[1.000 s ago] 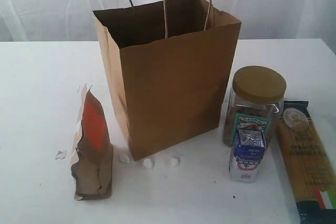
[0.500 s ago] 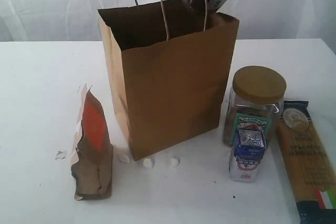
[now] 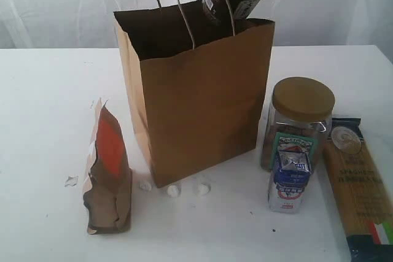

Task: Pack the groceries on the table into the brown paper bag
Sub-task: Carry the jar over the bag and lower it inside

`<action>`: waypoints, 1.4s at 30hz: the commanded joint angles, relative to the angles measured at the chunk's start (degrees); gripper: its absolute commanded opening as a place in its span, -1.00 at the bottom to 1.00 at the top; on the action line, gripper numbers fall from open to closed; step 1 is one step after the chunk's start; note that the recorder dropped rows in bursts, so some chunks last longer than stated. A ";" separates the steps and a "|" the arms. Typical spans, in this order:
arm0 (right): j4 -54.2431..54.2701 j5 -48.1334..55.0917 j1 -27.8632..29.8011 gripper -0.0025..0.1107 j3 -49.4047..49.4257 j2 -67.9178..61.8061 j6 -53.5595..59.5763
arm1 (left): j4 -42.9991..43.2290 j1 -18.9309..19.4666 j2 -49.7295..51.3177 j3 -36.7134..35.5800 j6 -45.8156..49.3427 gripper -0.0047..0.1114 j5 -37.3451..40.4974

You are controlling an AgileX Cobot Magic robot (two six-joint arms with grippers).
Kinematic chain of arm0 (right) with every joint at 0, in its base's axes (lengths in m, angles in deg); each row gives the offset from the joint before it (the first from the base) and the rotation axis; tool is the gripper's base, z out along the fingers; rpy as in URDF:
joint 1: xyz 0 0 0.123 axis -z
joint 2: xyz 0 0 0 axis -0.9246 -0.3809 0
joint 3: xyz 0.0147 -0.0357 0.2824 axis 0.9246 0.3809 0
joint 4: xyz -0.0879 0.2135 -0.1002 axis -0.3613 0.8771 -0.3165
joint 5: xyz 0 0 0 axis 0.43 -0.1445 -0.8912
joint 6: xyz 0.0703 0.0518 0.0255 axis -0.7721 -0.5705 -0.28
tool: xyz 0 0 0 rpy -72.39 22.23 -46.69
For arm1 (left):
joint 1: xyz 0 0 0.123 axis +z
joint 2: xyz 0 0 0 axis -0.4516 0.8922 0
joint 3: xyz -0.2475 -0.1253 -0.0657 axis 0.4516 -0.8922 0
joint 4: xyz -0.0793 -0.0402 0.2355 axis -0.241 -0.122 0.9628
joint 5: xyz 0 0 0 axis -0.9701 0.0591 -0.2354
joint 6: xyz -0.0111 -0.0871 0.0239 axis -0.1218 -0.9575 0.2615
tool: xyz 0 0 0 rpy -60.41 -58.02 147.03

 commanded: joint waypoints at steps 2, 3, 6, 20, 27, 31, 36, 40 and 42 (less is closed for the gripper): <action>0.10 -0.23 -0.05 -0.96 -1.92 1.89 1.73 | -0.43 0.15 -0.22 -0.20 0.11 -0.92 -0.19; 0.10 0.52 -0.05 -0.96 -2.24 1.91 1.73 | -0.43 0.15 -0.22 -0.20 0.11 -0.92 -0.19; 0.10 2.06 -0.05 -0.96 -3.50 2.00 1.83 | -0.43 0.15 -0.22 -0.20 0.11 -0.92 -0.19; 0.37 6.42 -3.27 -0.96 -4.70 -0.68 4.09 | -0.43 0.15 -0.22 -0.20 0.11 -0.92 -0.19; 0.37 7.22 -3.27 -0.96 -4.70 -1.67 4.09 | -0.43 0.15 -0.22 -0.20 0.11 -0.92 -0.19; 0.37 8.79 -3.27 -0.96 -4.70 -1.86 4.09 | -0.43 0.15 -0.22 -0.20 0.11 -0.92 -0.19; 0.37 9.86 -3.27 -0.88 -4.70 -1.94 4.09 | -0.43 0.15 -0.22 -0.20 0.11 -0.92 -0.19; 0.37 9.86 -3.27 -0.51 -4.70 -1.94 4.09 | -0.43 0.15 -0.22 -0.20 0.11 -0.92 -0.19; 0.37 9.86 -3.27 -0.30 -4.70 -1.94 4.09 | -0.43 0.15 -0.22 -0.20 0.11 -0.92 -0.19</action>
